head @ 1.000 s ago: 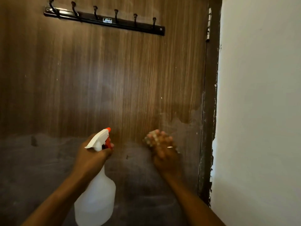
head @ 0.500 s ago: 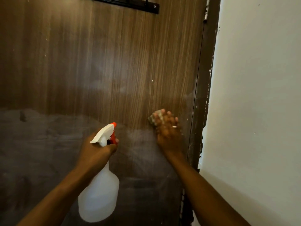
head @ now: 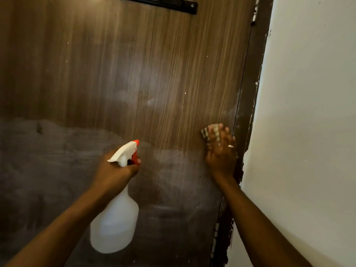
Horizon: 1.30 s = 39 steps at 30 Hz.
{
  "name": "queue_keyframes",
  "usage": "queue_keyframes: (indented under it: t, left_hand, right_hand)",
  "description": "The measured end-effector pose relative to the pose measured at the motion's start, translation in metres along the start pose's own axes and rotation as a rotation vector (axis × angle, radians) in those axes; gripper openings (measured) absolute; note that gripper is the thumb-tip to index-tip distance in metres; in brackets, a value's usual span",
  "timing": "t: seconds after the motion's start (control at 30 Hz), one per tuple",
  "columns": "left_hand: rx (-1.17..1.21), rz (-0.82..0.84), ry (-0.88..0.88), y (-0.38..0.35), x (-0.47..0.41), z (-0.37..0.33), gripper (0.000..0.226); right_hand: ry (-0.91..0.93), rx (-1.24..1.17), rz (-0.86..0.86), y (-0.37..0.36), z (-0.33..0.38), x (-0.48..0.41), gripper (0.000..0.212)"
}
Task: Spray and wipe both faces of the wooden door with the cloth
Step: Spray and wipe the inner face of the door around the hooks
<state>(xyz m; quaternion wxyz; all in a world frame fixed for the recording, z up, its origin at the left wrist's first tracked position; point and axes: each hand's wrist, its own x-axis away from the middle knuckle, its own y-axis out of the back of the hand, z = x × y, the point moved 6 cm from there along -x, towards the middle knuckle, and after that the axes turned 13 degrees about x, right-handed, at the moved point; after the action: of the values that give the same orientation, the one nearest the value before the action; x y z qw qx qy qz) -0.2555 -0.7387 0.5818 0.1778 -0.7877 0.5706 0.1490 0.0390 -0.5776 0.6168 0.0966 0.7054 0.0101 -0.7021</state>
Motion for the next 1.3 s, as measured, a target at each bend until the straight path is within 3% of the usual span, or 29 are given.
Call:
queue_keyframes:
  t: [0.1, 0.17, 0.3, 0.4, 0.43, 0.57, 0.73, 0.87, 1.0, 1.07, 1.17, 1.3]
  left_hand:
    - [0.004, 0.018, 0.006, -0.003, 0.013, 0.01, 0.058]
    - [0.006, 0.039, 0.02, -0.003, 0.019, 0.019, 0.06]
    - [-0.035, 0.08, 0.059, -0.011, 0.03, 0.044, 0.059]
    - [-0.039, 0.102, 0.095, -0.027, 0.042, 0.066, 0.058]
    - [-0.041, 0.103, 0.116, -0.032, 0.047, 0.075, 0.057]
    - [-0.112, 0.102, 0.106, -0.052, 0.063, 0.103, 0.053]
    - [-0.05, 0.111, 0.091, -0.049, 0.057, 0.112, 0.055]
    - [-0.05, 0.091, -0.011, -0.033, 0.044, 0.091, 0.042]
    - [-0.077, 0.081, -0.008, -0.011, 0.041, 0.084, 0.045]
    - [-0.067, 0.059, 0.003, 0.006, 0.043, 0.083, 0.056]
    - [-0.027, 0.004, 0.044, 0.035, 0.041, 0.083, 0.057]
    - [-0.061, 0.028, 0.0, 0.054, 0.034, 0.079, 0.054]
  right_hand:
    - [-0.228, 0.028, 0.006, 0.003, -0.014, -0.033, 0.05]
    - [-0.276, 0.036, 0.053, 0.006, -0.01, -0.06, 0.05]
    - [-0.154, -0.008, 0.122, -0.004, 0.012, -0.035, 0.058]
    - [0.082, 0.026, 0.114, -0.008, 0.029, 0.063, 0.057]
    - [0.081, 0.05, 0.113, -0.009, 0.022, 0.099, 0.055]
    - [-0.261, 0.085, 0.066, -0.013, -0.024, 0.181, 0.053]
    - [-0.286, 0.023, 0.068, -0.007, 0.0, 0.13, 0.053]
    - [-0.099, 0.002, 0.02, -0.017, 0.076, 0.075, 0.057]
    - [0.268, 0.016, 0.077, -0.02, 0.104, 0.142, 0.052]
    - [0.208, 0.045, 0.025, -0.015, 0.075, 0.165, 0.047]
    - [-0.052, 0.061, 0.029, -0.015, 0.055, 0.141, 0.052]
    - [-0.155, -0.011, -0.024, -0.019, 0.111, 0.071, 0.049]
